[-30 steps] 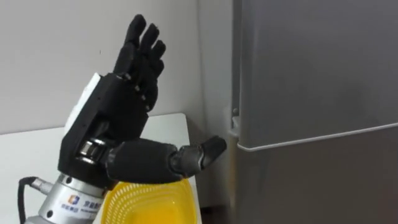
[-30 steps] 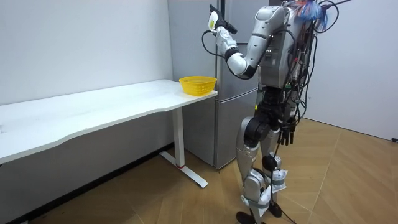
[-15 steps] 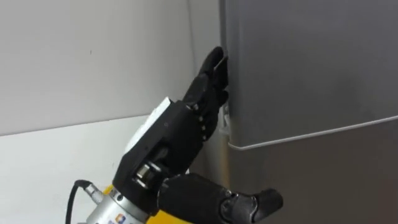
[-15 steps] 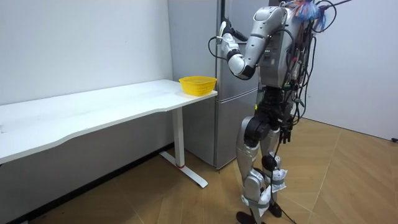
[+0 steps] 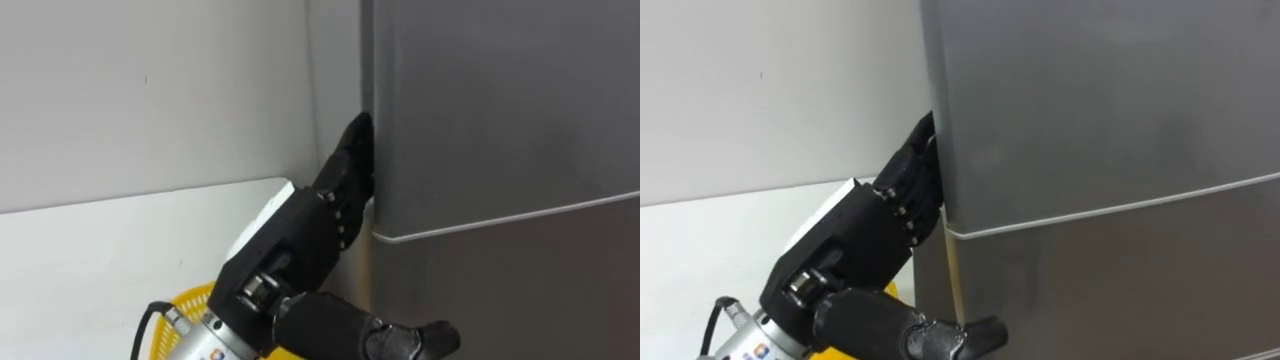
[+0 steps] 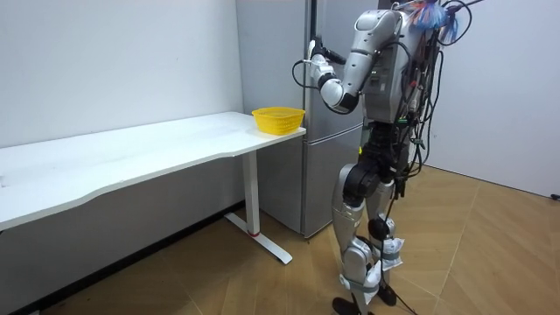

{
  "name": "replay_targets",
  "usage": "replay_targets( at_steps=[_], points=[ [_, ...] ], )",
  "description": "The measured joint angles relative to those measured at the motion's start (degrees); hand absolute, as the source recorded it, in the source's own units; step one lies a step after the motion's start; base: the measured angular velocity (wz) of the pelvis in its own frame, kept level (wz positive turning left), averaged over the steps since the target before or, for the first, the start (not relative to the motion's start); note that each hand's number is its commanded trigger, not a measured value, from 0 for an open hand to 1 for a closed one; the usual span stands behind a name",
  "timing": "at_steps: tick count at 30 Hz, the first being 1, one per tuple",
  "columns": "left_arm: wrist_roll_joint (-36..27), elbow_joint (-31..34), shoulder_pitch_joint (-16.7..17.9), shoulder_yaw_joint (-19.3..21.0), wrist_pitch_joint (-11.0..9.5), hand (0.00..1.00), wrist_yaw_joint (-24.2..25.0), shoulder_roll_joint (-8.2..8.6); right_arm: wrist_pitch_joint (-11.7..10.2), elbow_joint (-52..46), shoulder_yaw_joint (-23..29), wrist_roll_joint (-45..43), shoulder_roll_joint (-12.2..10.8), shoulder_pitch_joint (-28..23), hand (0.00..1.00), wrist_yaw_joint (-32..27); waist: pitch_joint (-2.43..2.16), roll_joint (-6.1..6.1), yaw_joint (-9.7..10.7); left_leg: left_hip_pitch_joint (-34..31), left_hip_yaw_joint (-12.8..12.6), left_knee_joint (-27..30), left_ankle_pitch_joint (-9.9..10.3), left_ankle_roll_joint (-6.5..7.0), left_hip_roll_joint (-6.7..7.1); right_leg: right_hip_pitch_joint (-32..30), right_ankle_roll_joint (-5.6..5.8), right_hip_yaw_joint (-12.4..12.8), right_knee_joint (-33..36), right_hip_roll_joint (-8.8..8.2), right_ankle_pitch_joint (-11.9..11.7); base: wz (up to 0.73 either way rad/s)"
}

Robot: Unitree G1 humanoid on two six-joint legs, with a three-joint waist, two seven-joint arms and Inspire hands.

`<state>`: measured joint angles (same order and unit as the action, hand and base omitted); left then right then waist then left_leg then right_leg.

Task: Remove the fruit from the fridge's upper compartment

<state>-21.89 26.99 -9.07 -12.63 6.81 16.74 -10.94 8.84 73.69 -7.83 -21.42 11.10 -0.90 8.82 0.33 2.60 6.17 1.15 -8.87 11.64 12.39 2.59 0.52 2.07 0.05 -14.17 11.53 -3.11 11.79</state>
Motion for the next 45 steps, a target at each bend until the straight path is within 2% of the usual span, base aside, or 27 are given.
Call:
replay_targets(
  at_steps=[5, 6, 7, 8, 10, 16, 23, 35, 41, 45],
  points=[
    [0.0, 0.0, 0.0, 1.2, 0.4, 1.00, -2.3, 0.48, 0.0, 0.1, 0.0, 0.0, 0.0, 0.1, 0.00, -0.5, -0.12, 0.02, 0.0, 0.0, 0.0, 0.0, 0.0, 0.00, 0.00, 0.0, 0.02, -0.1, 0.0, 0.00, 0.0, 0.00],
    [0.0, 0.0, 0.0, 1.7, 0.4, 0.95, -3.1, 0.70, 0.0, 0.2, 0.1, 0.0, 0.0, 0.1, 0.00, -0.8, -0.14, 0.04, 0.0, 0.0, 0.0, 0.0, 0.0, 0.00, 0.01, 0.0, 0.03, -0.1, 0.0, -0.01, 0.0, 0.00],
    [0.0, 0.0, 0.0, 2.1, 0.4, 0.51, -3.8, 0.96, 0.0, 0.2, 0.1, 0.0, 0.0, 0.1, 0.00, -1.2, -0.16, 0.04, 0.0, 0.0, 0.0, 0.0, 0.0, 0.00, 0.01, 0.0, 0.04, -0.1, 0.0, -0.02, 0.0, 0.00],
    [0.0, 0.0, 0.0, 2.3, 0.4, 0.00, -3.8, 1.19, 0.0, 0.2, 0.1, 0.0, 0.0, 0.1, 0.00, -1.3, -0.15, 0.01, 0.0, 0.0, 0.0, 0.0, 0.0, 0.00, 0.02, 0.0, 0.04, -0.1, 0.0, -0.02, 0.0, 0.00],
    [-0.5, 0.0, 0.0, 2.3, 0.3, 0.00, -3.9, 1.79, 0.0, 0.4, 0.1, 0.1, 0.0, 0.1, 0.00, -1.9, -0.17, -0.02, -0.1, 0.0, 0.0, 0.0, 0.0, 0.00, 0.03, 0.0, 0.04, -0.1, 0.0, -0.02, 0.0, 0.00],
    [-2.3, 0.1, 0.0, 0.2, 0.4, 0.00, -3.4, 1.30, 0.0, 0.6, 0.0, 0.8, 0.0, 0.3, 0.00, -2.4, -0.16, -0.05, 0.0, 0.0, 0.0, 0.1, 0.0, 0.00, 0.04, 0.0, 0.05, -0.1, 0.0, -0.04, 0.0, 0.00],
    [-2.3, 0.1, -0.1, -1.5, 0.4, 0.00, -2.3, 1.30, 0.0, 0.7, 0.0, 1.1, -0.1, -0.3, 0.00, -2.4, -0.43, 0.38, 0.3, 0.0, -0.2, 0.1, 0.0, -0.01, -0.09, 0.0, 0.00, 0.0, 0.0, 0.07, -0.1, 0.00],
    [-2.3, 0.1, -0.2, -1.8, 0.4, 0.00, -0.8, 1.28, 0.0, 2.1, 0.0, 1.0, 0.0, 1.0, 0.00, -2.1, -0.06, -0.20, 0.3, 0.0, -0.3, 0.0, 0.0, -0.01, -0.10, -0.1, -0.01, -0.1, -0.9, 0.08, -0.1, 0.00],
    [-2.3, 0.1, -3.3, -2.2, 0.4, 0.00, 0.6, 1.20, -0.1, 1.8, 0.1, 1.2, 0.0, 1.1, 0.00, -2.3, -0.10, -0.13, 0.2, 0.0, -0.3, -0.3, 0.0, -0.01, -0.05, 0.1, 0.01, 0.0, -0.9, 0.13, -0.1, 0.00],
    [-2.4, 0.1, -5.9, -3.8, 0.4, 0.00, 1.6, 1.18, -0.4, 1.8, 0.0, 1.2, 0.0, 1.4, 0.00, -2.5, -0.13, -0.09, 0.3, 0.0, -0.4, -0.3, 0.0, -0.01, -0.05, 0.1, 0.02, 0.1, -0.8, 0.10, -0.1, 0.00]
  ],
)
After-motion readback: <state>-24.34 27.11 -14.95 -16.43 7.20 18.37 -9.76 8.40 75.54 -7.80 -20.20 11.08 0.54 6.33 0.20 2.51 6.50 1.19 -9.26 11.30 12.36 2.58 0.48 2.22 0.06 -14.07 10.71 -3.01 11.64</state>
